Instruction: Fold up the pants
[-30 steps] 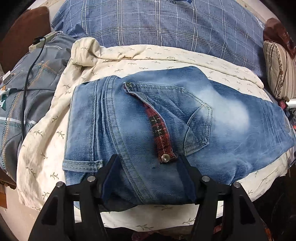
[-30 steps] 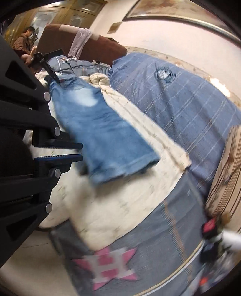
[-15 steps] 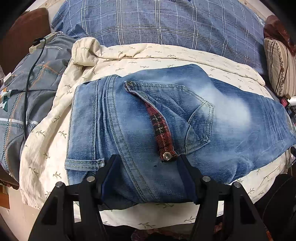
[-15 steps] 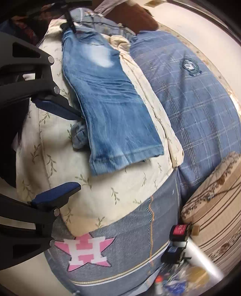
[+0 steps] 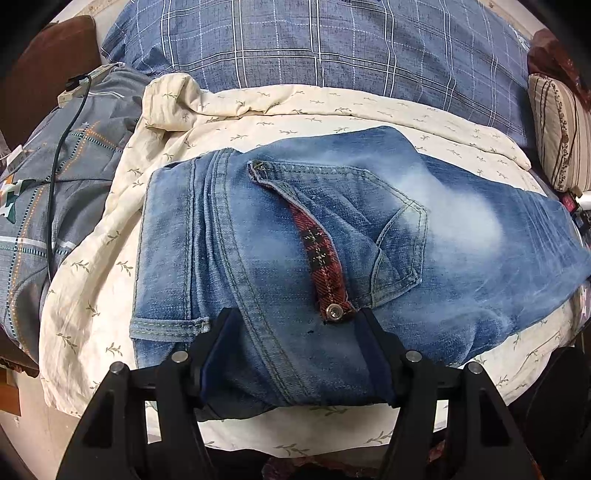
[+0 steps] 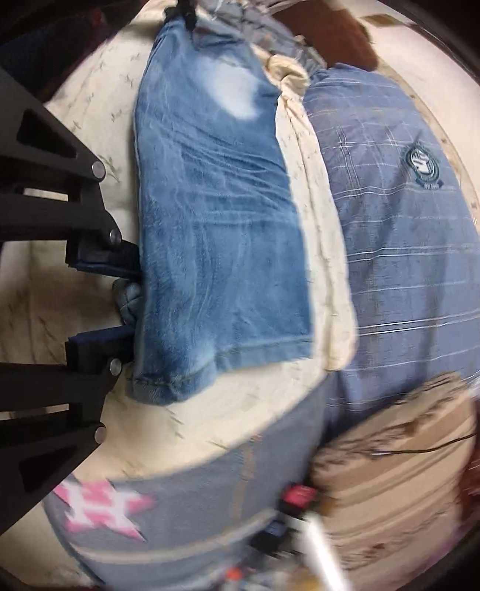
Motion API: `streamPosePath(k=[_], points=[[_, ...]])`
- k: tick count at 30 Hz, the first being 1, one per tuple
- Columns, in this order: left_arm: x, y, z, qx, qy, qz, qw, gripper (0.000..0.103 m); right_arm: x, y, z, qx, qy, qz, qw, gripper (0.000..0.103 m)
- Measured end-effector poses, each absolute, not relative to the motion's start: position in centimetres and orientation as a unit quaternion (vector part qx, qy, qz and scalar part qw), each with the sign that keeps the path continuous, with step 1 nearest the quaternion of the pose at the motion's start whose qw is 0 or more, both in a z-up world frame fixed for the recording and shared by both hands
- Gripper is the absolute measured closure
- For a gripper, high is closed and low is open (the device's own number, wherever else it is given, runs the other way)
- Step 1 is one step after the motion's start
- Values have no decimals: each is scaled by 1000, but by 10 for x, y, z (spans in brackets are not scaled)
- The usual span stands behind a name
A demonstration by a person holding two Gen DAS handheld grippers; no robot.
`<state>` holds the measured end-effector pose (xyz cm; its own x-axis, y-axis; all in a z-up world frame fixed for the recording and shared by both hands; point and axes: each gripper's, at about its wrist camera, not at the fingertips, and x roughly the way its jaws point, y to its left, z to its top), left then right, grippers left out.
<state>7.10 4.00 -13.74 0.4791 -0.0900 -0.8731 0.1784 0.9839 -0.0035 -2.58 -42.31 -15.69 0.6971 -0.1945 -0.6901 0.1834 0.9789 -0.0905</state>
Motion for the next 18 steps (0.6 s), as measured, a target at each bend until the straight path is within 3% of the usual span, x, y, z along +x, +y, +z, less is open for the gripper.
streamPosePath(k=[4, 8, 12, 18], points=[[71, 40, -138, 44, 503, -77, 860, 36, -36, -413, -128, -101, 321, -144, 931, 82], [70, 41, -138, 42, 502, -79, 860, 36, -35, -409, -157, -161, 381, -133, 900, 82], [71, 41, -138, 42, 504, -80, 859, 36, -59, -443, -176, -92, 431, -151, 885, 77], [71, 39, -137, 44, 503, -76, 860, 35, -99, -514, -134, 94, 384, -147, 906, 77]])
